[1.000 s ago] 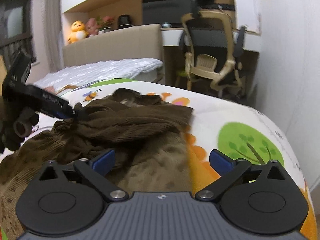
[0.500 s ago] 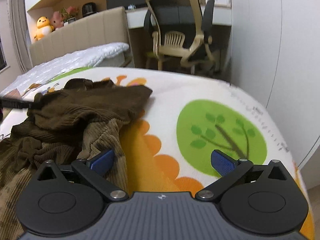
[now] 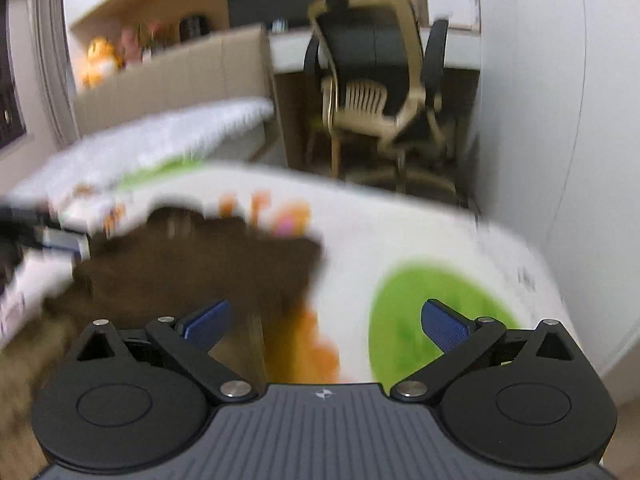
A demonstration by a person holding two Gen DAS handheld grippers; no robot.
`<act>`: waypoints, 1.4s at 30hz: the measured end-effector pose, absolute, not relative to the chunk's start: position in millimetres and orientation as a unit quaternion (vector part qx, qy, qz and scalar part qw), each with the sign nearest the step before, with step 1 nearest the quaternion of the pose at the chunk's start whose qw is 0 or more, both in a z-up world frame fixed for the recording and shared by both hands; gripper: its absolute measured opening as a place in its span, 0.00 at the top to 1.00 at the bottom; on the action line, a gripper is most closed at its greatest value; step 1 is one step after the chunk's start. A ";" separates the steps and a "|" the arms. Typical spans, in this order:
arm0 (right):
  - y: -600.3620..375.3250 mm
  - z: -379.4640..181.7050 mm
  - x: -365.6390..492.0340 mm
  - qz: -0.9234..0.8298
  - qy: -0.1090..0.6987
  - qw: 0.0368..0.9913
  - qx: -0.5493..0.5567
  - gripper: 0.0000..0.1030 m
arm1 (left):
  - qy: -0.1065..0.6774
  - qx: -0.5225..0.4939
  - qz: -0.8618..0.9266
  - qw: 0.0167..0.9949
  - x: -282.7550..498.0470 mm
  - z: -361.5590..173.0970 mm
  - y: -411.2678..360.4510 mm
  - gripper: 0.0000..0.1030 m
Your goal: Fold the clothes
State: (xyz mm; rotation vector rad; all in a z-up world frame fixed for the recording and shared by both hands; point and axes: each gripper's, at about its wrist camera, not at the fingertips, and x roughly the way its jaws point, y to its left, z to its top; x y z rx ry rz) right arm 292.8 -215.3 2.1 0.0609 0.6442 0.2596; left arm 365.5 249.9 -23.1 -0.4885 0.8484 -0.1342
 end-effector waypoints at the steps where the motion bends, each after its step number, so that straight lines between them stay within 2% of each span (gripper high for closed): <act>1: -210.5 -1.1 307.6 0.126 0.321 0.938 0.031 0.14 | 0.407 -0.241 -0.057 0.879 369.9 -26.1 251.3 0.18; 2: -205.8 -4.3 322.5 0.125 0.326 0.936 0.032 0.25 | 0.407 -0.246 -0.050 0.878 374.1 -29.2 251.0 0.18; 3: -201.0 -7.5 337.3 0.124 0.332 0.935 0.034 0.32 | 0.406 -0.247 -0.045 0.879 377.3 -31.9 249.8 0.18; 8: -176.3 -27.2 409.1 0.117 0.362 0.924 0.041 0.33 | 0.400 -0.221 -0.033 0.889 385.4 -39.4 236.1 0.18; 10: -163.0 -44.1 418.8 0.117 0.377 0.918 0.035 0.41 | 0.397 -0.200 -0.025 0.895 385.1 -38.9 228.7 0.21; 12: -149.6 -55.5 421.6 0.123 0.384 0.915 0.022 0.63 | 0.393 -0.167 -0.018 0.904 384.1 -39.2 218.9 0.34; 13: -143.5 -55.2 418.0 0.132 0.380 0.916 0.011 0.71 | 0.391 -0.152 -0.019 0.908 383.8 -39.6 214.5 0.51; 14: -138.4 -53.7 413.5 0.141 0.376 0.916 0.003 0.84 | 0.389 -0.136 -0.019 0.911 383.6 -40.0 210.1 0.66; 16: -136.3 -43.4 401.3 0.150 0.366 0.918 -0.004 0.89 | 0.387 -0.124 -0.025 0.913 380.8 -38.0 205.5 0.86; 17: -138.5 -34.5 392.4 0.154 0.354 0.922 -0.004 0.90 | 0.384 -0.125 -0.027 0.915 377.5 -33.6 205.5 0.89; 22: -167.2 29.3 317.6 0.181 0.276 0.944 0.016 0.94 | 0.330 -0.130 -0.073 0.932 328.6 13.1 209.2 0.93; 23: -173.0 39.2 300.4 0.187 0.265 0.946 0.010 1.00 | 0.318 -0.129 -0.084 0.935 314.5 22.3 209.1 0.93; 27: -183.3 58.1 234.7 0.211 0.248 0.945 -0.017 1.00 | 0.281 -0.116 -0.127 0.944 254.1 43.0 200.9 0.96; 30: -183.0 54.6 201.5 0.224 0.263 0.938 -0.032 1.00 | 0.288 -0.109 -0.140 0.941 219.5 43.0 194.6 0.96; 33: -182.1 47.8 204.3 0.215 0.282 0.934 -0.035 0.99 | 0.311 -0.108 -0.130 0.935 214.4 39.4 194.8 0.96; 34: -182.0 46.6 214.8 0.212 0.286 0.934 -0.031 0.98 | 0.319 -0.110 -0.124 0.933 216.6 38.4 195.7 0.92; 35: -181.9 45.3 225.3 0.210 0.289 0.934 -0.026 0.90 | 0.327 -0.116 -0.116 0.931 221.7 37.6 197.3 0.82; 36: -181.8 44.0 235.8 0.207 0.293 0.933 -0.022 0.73 | 0.336 -0.127 -0.108 0.927 231.1 36.0 200.3 0.74; 37: -180.8 41.5 248.8 0.203 0.295 0.933 -0.019 0.62 | 0.347 -0.141 -0.100 0.922 243.1 33.0 203.9 0.51; 38: -178.8 37.7 264.5 0.199 0.296 0.934 -0.017 0.50 | 0.356 -0.155 -0.088 0.917 256.9 28.5 207.5 0.44; 42: -171.9 9.6 330.7 0.170 0.326 0.930 0.014 0.50 | 0.384 -0.183 -0.048 0.904 313.2 2.1 218.7 0.38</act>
